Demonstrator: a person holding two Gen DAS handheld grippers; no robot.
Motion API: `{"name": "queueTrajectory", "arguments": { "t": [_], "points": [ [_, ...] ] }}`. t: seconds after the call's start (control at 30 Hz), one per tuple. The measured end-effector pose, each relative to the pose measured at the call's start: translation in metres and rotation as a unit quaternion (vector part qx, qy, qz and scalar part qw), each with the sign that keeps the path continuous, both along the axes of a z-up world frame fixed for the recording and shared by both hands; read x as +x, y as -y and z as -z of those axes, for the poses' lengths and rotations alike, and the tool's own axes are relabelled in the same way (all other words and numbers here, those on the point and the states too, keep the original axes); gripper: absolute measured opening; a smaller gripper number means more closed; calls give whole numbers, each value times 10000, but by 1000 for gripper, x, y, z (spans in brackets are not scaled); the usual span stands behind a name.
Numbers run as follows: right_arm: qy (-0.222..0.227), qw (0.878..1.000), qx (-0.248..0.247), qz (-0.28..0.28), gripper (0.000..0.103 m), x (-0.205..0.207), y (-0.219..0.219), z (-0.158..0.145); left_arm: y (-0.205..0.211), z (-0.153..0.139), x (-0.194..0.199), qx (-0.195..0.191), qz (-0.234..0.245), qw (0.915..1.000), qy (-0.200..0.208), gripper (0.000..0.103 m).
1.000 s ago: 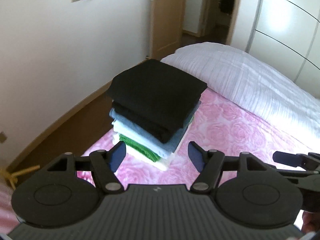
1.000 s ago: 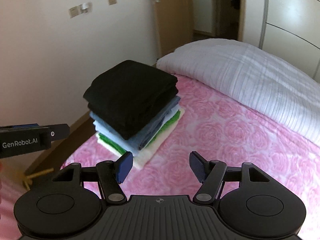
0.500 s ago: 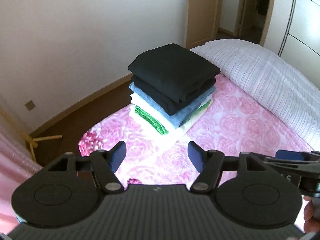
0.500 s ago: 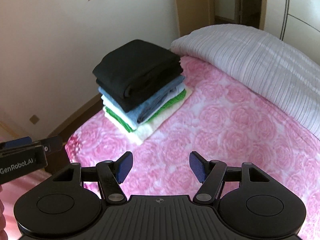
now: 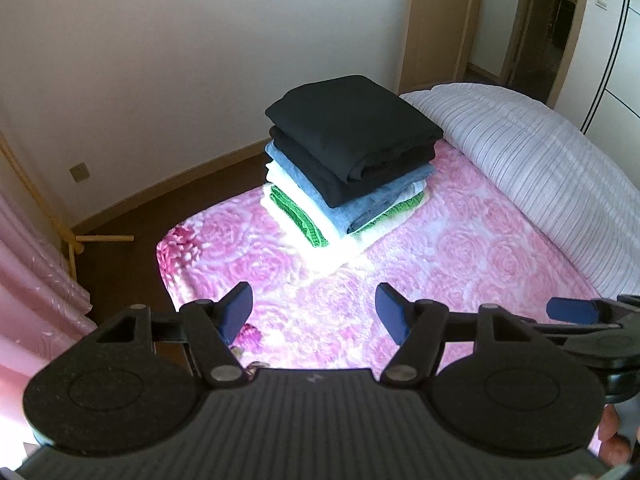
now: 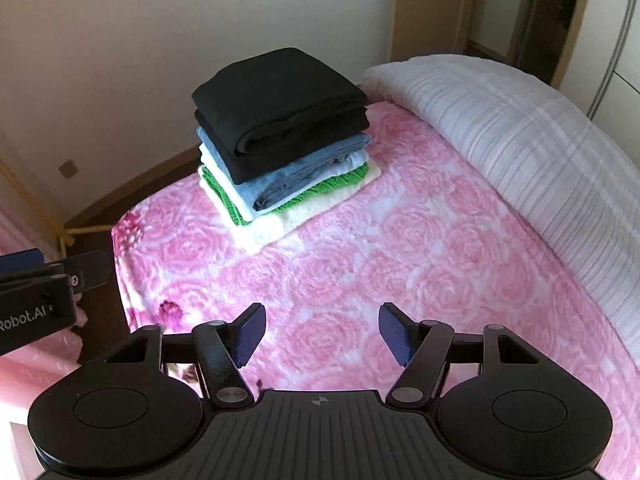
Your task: Fold clothes
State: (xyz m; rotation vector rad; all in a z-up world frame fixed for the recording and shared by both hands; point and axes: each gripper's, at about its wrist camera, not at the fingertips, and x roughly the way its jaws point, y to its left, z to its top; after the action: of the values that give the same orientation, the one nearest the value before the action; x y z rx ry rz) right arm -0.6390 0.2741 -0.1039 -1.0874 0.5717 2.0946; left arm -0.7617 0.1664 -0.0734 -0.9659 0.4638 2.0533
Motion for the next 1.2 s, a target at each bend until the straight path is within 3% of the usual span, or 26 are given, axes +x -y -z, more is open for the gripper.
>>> {"name": "queueTrajectory", "arguments": {
  "t": [0.47,1.2],
  "points": [
    [79,9989,-111,-445,66,4,-25,16,-17,21,16,-187,-269,9994,76,65],
    [177,9981,-421,-414,66,-18,-72,35,-64,48,-4,-406,-261,9986,234,65]
  ]
}}
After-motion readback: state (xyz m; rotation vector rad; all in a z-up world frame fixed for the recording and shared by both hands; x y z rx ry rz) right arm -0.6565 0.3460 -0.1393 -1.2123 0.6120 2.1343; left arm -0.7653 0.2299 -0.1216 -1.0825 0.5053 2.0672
